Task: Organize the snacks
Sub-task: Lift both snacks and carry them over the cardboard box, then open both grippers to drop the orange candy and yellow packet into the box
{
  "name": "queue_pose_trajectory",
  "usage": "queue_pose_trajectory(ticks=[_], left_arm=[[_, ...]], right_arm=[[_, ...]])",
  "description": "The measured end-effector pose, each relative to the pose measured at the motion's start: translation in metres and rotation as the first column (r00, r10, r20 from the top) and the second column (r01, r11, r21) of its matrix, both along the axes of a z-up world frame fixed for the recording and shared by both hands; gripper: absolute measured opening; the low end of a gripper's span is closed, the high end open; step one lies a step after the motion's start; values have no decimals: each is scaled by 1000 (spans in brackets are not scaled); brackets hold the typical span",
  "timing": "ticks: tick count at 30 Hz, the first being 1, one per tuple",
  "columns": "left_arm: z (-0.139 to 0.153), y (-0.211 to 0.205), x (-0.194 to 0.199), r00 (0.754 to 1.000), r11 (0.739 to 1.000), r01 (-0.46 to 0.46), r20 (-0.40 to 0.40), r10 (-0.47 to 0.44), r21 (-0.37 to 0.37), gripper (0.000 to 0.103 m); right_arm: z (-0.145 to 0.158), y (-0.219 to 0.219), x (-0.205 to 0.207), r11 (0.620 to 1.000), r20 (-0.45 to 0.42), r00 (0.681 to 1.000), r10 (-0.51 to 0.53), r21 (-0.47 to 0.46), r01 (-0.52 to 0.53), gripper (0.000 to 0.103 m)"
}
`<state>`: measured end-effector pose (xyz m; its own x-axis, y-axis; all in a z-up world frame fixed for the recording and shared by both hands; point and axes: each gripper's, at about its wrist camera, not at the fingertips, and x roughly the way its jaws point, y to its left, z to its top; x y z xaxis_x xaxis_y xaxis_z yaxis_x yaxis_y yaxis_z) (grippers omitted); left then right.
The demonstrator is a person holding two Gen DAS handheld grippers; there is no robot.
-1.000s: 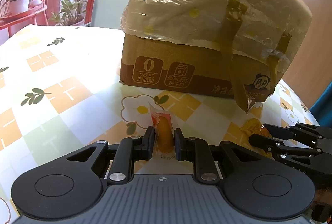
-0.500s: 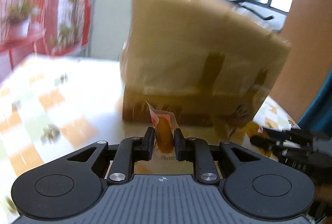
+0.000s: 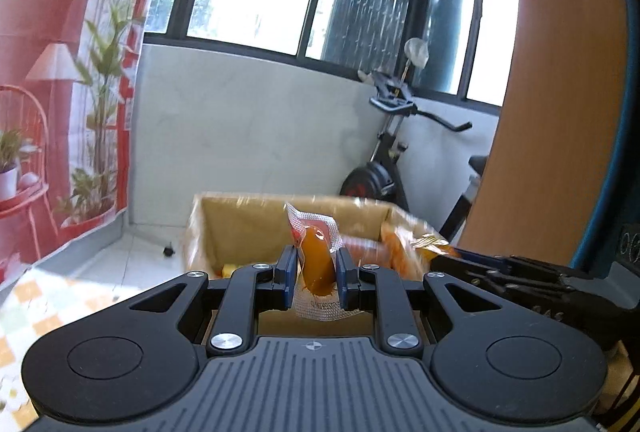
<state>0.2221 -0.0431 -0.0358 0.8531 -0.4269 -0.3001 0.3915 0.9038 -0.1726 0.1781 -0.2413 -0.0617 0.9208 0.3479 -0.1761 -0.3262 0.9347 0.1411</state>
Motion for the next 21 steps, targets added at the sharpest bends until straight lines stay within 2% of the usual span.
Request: queue_pose_trajectory(ticks=[2,6,12,14,15,16,18,20,21], left_arm=[[2,-10,17,1000,1000,-2,-8,2,-3,22],[-3,-28,47,999,999,-13,-34,15,52,22],[-16,-30,73,993,997,-42,-107,49,67,22],[-16,-25,73,992,996,-52,-108,60,77,26],[-15,-25,71,993,995,-54,-102,63,88,41],[-13,-25,69,993,993,-60,-94,69,102,61],[-9,-23,64,995,991,-72,-66,80,115,76],[-4,-18,61,995,990,-85,-50,91,114,82],[-1,-15,59,994,990,-91,-52,97,108,87]], right_arm=[[12,2,14,1000,-1,1000,-17,-18,17,34],[22,0,46,996,-39,996,-77,-51,75,34],[16,0,84,989,-132,983,-131,-89,120,35],[12,0,91,986,-164,975,-147,-98,132,38],[12,0,93,985,-171,973,-156,-100,140,38],[11,1,93,984,-171,972,-164,-104,148,39],[11,0,93,983,-174,970,-168,-110,150,49],[14,-1,90,983,-170,971,-165,-113,147,66],[15,-2,87,982,-163,973,-167,-115,149,69]])
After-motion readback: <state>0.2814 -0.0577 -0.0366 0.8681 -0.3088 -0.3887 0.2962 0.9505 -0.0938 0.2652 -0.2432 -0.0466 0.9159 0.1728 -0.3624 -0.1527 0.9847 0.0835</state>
